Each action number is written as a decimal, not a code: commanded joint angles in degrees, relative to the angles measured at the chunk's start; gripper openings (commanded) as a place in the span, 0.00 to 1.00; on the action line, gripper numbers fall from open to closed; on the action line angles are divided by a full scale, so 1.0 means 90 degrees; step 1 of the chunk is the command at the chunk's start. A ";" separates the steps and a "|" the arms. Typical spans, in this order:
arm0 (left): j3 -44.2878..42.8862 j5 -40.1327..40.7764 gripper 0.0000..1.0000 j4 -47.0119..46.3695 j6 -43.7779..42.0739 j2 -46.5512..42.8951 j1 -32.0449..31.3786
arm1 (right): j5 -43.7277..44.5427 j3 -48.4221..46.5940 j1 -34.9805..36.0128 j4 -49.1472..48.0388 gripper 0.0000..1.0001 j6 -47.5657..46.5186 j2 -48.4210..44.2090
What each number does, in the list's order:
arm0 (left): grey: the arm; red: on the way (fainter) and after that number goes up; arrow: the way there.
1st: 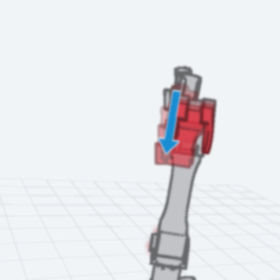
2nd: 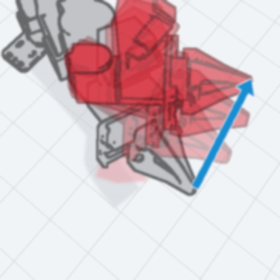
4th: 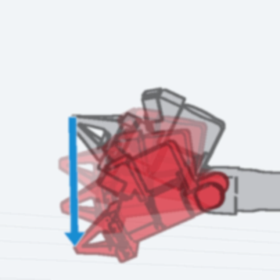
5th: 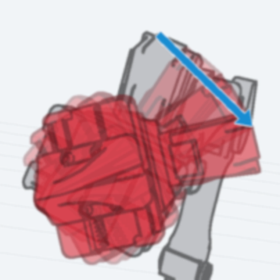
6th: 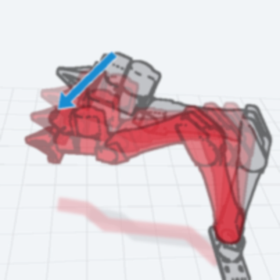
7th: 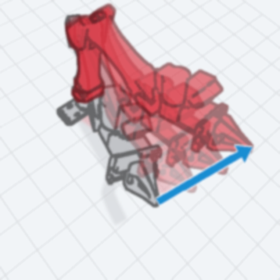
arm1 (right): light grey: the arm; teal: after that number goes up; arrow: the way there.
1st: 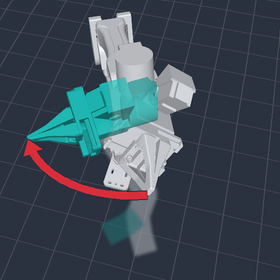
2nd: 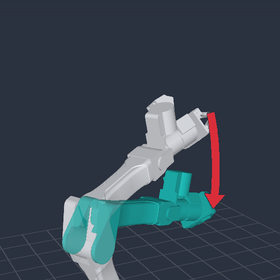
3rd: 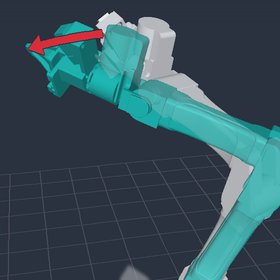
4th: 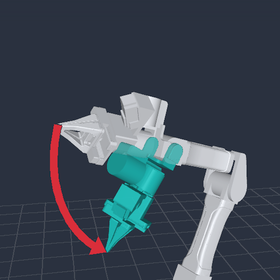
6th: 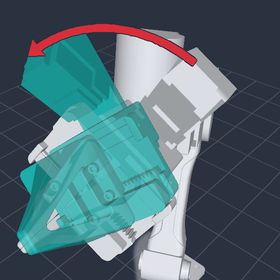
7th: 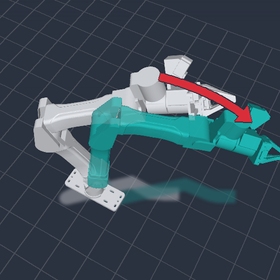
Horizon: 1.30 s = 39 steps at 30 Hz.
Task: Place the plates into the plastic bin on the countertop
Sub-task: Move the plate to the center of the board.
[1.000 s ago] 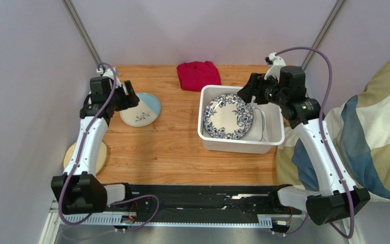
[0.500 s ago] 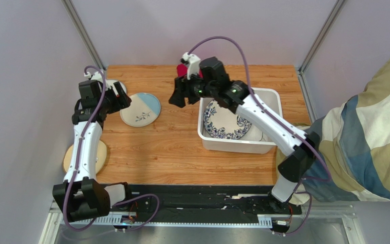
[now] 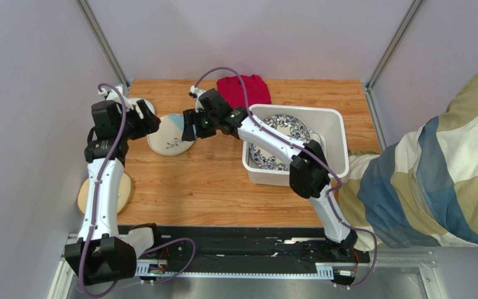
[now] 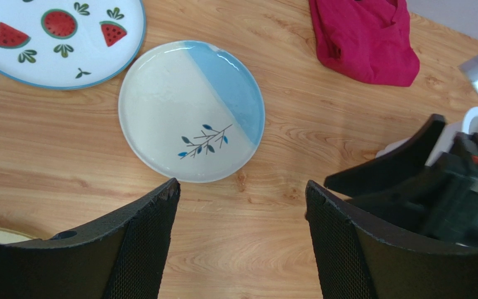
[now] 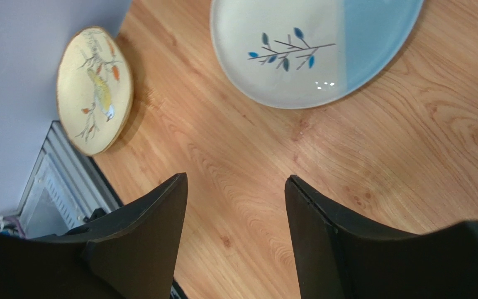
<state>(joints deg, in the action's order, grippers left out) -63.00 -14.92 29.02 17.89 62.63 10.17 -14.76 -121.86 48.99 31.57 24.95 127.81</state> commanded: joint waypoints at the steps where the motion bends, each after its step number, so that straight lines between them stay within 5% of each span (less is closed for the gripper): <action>1: -0.0070 0.0173 0.79 0.0086 0.0024 -0.0055 0.0022 | 0.0604 -0.0395 0.0015 -0.0393 0.62 0.0665 0.0572; 15: -0.0138 -0.0285 0.78 0.0136 0.0229 0.0209 0.0012 | 0.2840 -0.1019 0.0025 -0.0431 0.59 0.1465 0.1804; 31: -0.0060 -0.0735 0.78 -0.0030 0.0376 0.0092 0.0022 | 0.3057 -0.2026 0.0035 -0.0784 0.53 0.2355 0.3006; 39: -0.0041 -0.0842 0.78 -0.0070 0.0424 0.0062 0.0012 | 0.3270 -0.2094 0.0054 -0.0266 0.36 0.2101 0.3114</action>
<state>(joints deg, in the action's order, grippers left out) -63.02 -20.82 30.55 20.93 64.90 10.17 12.05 -138.82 48.99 26.04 44.71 154.36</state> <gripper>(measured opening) 0.779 0.400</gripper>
